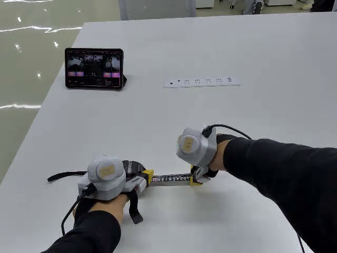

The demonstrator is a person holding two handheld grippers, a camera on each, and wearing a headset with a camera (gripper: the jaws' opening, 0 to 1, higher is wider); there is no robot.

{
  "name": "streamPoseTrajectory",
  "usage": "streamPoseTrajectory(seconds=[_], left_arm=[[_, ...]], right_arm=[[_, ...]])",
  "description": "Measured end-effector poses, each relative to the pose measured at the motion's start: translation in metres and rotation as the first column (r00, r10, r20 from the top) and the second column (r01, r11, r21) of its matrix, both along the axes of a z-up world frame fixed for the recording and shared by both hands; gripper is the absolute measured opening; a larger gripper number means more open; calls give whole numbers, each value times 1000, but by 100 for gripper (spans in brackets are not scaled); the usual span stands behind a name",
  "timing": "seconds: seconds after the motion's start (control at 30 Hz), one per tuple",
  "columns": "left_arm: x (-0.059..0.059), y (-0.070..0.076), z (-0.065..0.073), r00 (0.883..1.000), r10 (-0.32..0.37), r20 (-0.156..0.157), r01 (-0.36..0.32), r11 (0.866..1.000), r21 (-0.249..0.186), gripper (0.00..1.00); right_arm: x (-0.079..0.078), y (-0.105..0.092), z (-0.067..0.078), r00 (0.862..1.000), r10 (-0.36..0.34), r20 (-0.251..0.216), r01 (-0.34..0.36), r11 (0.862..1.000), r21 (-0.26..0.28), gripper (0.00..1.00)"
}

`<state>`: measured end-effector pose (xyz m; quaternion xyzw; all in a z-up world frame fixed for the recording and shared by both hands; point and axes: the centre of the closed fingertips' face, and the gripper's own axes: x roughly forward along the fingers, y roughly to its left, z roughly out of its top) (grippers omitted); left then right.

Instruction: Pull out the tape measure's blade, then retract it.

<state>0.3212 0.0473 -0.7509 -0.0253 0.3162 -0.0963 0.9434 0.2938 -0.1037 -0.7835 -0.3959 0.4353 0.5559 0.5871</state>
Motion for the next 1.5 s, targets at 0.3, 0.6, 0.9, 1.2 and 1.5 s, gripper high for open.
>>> streamPoseTrajectory(seconds=[0.3,0.6,0.9,1.2,1.5], left_arm=[[-1,0,0,1000,-2,0,2,1000,2,64],[-1,0,0,1000,-2,-3,2,1000,3,64],[-1,-1,0,1000,-2,-5,2,1000,3,64],[0,0,0,1000,-3,-6,3,1000,3,64],[-1,0,0,1000,-3,-8,3,1000,3,64]], right_arm=[[-1,2,0,1000,-1,1,1,1000,-1,10],[0,6,0,1000,-6,0,6,1000,-6,10],[0,10,0,1000,-10,-4,10,1000,-14,10],[0,14,0,1000,-5,1,5,1000,-10,10],[1,19,0,1000,-21,-6,21,1000,-10,10]])
